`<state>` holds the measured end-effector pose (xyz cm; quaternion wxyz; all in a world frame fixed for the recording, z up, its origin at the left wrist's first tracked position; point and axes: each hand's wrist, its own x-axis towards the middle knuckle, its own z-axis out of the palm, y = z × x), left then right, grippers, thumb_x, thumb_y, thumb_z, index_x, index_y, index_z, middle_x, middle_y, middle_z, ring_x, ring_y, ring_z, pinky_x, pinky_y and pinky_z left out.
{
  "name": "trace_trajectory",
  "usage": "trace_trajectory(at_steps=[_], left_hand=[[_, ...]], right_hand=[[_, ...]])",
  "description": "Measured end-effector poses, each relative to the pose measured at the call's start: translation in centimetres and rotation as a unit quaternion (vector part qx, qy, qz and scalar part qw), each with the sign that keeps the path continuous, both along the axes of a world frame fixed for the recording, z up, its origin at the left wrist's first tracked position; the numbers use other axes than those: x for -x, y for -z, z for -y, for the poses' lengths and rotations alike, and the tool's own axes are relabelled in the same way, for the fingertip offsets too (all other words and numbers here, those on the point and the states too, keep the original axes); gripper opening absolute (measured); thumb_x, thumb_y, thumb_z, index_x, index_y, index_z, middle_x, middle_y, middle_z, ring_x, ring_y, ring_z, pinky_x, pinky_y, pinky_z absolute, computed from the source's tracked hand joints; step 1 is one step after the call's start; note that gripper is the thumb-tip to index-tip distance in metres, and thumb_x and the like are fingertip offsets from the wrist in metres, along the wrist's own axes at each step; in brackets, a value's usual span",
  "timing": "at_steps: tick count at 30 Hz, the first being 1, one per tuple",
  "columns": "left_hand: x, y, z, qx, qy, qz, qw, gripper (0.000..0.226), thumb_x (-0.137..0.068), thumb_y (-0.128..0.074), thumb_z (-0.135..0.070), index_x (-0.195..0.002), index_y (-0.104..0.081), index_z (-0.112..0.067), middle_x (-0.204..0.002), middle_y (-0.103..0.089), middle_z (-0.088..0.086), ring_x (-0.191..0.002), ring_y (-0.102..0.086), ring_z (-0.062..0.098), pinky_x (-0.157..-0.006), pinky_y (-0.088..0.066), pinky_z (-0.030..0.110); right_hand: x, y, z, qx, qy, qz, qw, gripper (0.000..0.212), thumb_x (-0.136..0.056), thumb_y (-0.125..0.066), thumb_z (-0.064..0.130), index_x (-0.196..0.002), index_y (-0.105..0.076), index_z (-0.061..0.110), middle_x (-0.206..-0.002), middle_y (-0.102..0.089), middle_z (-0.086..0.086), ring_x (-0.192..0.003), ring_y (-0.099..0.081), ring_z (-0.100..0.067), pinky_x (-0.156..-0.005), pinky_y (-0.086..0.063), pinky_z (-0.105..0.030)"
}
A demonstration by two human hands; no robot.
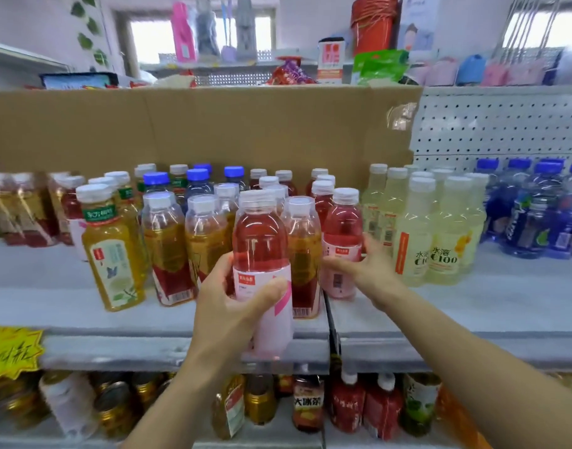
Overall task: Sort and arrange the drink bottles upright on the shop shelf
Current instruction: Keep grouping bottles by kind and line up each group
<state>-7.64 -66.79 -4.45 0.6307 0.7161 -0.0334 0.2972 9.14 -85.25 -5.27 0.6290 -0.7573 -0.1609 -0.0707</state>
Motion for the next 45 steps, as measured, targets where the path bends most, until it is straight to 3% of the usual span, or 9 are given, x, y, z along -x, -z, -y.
trace_trajectory(at_steps=[9,11,15,19,23,34,37,40,45], left_hand=[[0.3,-0.3,3.3,-0.013,-0.032,-0.006,0.999,0.042,-0.059,-0.079,-0.056,-0.097,-0.062,-0.048,-0.096,-0.074,-0.013,-0.084,-0.073,0.008,-0.062,-0.058,0.02],[-0.1,-0.5,4.8,-0.026,-0.04,0.0,0.999,0.045,-0.06,-0.08,-0.056,-0.1,-0.061,-0.048,-0.096,-0.074,-0.014,-0.084,-0.073,0.006,-0.064,-0.058,0.02],[-1.5,-0.6,8.6,-0.057,-0.067,0.018,0.996,0.051,-0.067,-0.084,-0.054,-0.11,-0.058,-0.042,-0.099,-0.072,-0.014,-0.087,-0.071,0.004,-0.069,-0.06,0.026],[-3.0,-1.2,10.9,-0.113,-0.072,0.021,0.991,0.064,-0.071,-0.081,-0.048,-0.128,-0.054,-0.04,-0.116,-0.064,-0.015,-0.104,-0.065,0.003,-0.087,-0.058,0.036],[-2.6,-1.2,9.3,-0.249,-0.157,0.032,0.955,0.066,-0.082,-0.077,-0.039,-0.141,-0.047,-0.035,-0.124,-0.053,-0.021,-0.118,-0.051,-0.001,-0.096,-0.05,0.025],[-2.6,-2.8,2.5,-0.225,-0.272,0.005,0.936,0.064,-0.094,-0.066,-0.022,-0.149,-0.033,-0.026,-0.147,-0.04,-0.007,-0.138,-0.037,0.008,-0.115,-0.039,0.04],[-4.1,-4.5,1.0,-0.276,-0.262,0.031,0.924,0.062,-0.099,-0.057,-0.02,-0.153,-0.027,-0.022,-0.154,-0.033,-0.001,-0.141,-0.03,0.008,-0.116,-0.029,0.028],[-5.8,-5.9,-0.4,-0.357,-0.227,0.005,0.906,0.062,-0.103,-0.049,-0.022,-0.157,-0.018,-0.017,-0.161,-0.025,0.002,-0.147,-0.021,0.011,-0.114,-0.017,0.022],[-6.8,-6.3,-2.2,-0.417,-0.182,-0.019,0.89,0.054,-0.102,-0.05,-0.029,-0.151,-0.032,-0.016,-0.15,-0.031,0.001,-0.138,-0.034,0.015,-0.106,-0.026,0.021]], right_hand=[[1.8,-0.5,1.9,0.051,0.038,0.054,0.997,0.076,-0.082,-0.079,0.025,-0.146,-0.036,0.022,-0.135,-0.052,-0.001,-0.126,-0.049,-0.018,-0.103,-0.046,-0.04],[4.5,-1.4,3.2,-0.011,0.055,0.151,0.987,0.061,-0.086,-0.072,0.039,-0.139,-0.046,0.025,-0.12,-0.059,0.003,-0.111,-0.055,-0.012,-0.095,-0.047,-0.034],[8.5,-3.7,4.2,0.013,-0.191,0.122,0.974,0.049,-0.076,-0.072,0.053,-0.12,-0.058,0.035,-0.102,-0.07,0.015,-0.094,-0.067,-0.001,-0.074,-0.053,-0.017],[7.6,-4.3,4.7,0.031,-0.142,0.151,0.978,0.053,-0.073,-0.08,0.042,-0.119,-0.053,0.033,-0.102,-0.065,0.026,-0.093,-0.064,0.007,-0.073,-0.047,-0.007],[5.1,-3.4,5.8,0.026,-0.087,0.127,0.988,0.055,-0.074,-0.082,0.04,-0.119,-0.052,0.036,-0.103,-0.068,0.019,-0.093,-0.065,0.007,-0.077,-0.05,-0.017],[4.2,-1.8,5.4,0.065,-0.021,0.045,0.997,0.082,-0.067,-0.083,0.049,-0.135,-0.042,0.031,-0.122,-0.061,0.016,-0.108,-0.06,-0.004,-0.104,-0.046,-0.048],[6.1,-2.3,4.7,0.033,0.115,0.244,0.962,0.088,-0.079,-0.08,0.039,-0.148,-0.028,0.019,-0.142,-0.038,0.003,-0.131,-0.042,-0.021,-0.111,-0.038,-0.049],[8.0,-4.1,1.7,0.034,0.063,0.415,0.907,0.07,-0.086,-0.069,0.029,-0.145,-0.035,0.014,-0.14,-0.04,0.003,-0.13,-0.044,-0.018,-0.11,-0.039,-0.032],[7.7,-4.8,-4.4,0.109,-0.035,0.197,0.974,0.086,-0.089,-0.07,0.034,-0.156,-0.017,0.023,-0.158,-0.028,0.005,-0.144,-0.027,-0.007,-0.117,-0.025,-0.028]])
